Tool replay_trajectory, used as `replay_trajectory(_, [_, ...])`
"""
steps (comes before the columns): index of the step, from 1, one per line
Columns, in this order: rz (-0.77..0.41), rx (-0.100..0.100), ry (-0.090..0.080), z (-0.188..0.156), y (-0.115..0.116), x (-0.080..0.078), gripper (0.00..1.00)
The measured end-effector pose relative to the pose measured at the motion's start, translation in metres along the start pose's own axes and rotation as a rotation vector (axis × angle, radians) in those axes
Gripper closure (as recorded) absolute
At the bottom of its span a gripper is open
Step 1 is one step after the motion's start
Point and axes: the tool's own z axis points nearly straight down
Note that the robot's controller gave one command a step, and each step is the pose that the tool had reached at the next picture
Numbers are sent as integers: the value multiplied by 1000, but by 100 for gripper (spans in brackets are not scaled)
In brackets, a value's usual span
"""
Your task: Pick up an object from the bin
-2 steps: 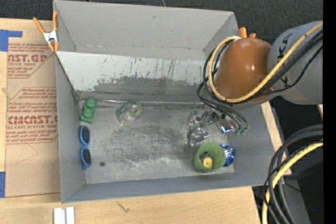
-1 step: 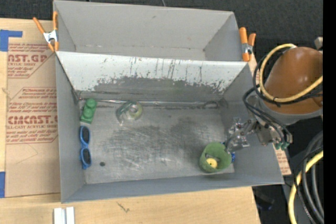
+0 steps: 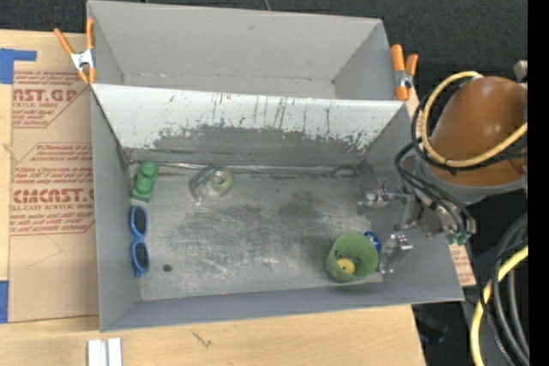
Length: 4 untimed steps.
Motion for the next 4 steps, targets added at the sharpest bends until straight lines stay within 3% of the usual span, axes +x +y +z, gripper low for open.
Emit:
replay_trajectory(1, [-303, 5, -16, 102, 14, -12, 0])
replay_trajectory(2, [-301, 5, -15, 101, 14, -12, 100])
replay_trajectory(3, [-752, 1, -4, -4, 33, -17, 100])
replay_trajectory(4, [-778, 5, -6, -78, 16, -17, 100])
